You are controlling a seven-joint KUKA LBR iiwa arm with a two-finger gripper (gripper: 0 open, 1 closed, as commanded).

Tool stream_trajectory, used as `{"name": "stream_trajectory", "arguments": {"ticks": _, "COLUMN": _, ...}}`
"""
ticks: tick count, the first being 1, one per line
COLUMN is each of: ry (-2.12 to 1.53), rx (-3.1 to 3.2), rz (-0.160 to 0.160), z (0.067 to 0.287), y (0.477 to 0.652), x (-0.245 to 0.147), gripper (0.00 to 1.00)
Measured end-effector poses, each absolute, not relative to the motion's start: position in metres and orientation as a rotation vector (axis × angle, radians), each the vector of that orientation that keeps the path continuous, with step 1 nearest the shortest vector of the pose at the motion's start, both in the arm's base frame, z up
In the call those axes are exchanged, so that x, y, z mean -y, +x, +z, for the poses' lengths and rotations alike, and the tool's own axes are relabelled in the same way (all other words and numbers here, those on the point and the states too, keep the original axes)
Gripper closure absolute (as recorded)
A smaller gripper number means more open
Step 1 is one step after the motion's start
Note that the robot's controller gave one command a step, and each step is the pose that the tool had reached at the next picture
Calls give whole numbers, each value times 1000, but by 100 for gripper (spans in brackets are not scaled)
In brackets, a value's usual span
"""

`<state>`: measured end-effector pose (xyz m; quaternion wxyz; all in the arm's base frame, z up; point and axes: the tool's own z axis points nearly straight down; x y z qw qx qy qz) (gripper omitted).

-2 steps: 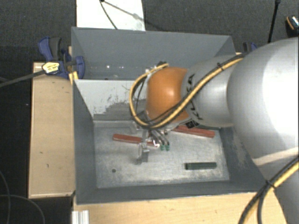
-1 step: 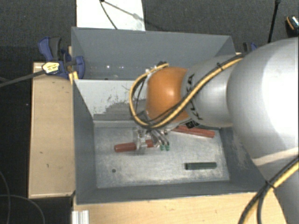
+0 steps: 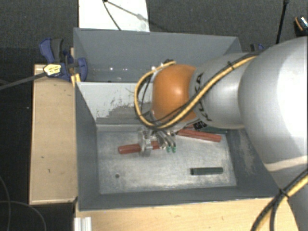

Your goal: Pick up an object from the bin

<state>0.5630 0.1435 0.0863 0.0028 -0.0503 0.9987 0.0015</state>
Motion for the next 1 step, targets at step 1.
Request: {"name": "stream_trajectory", "arguments": {"ticks": 1, "ry": -151, "rx": -3127, "rz": 4, "z": 195, "y": 566, "x": -144, "gripper": 100}}
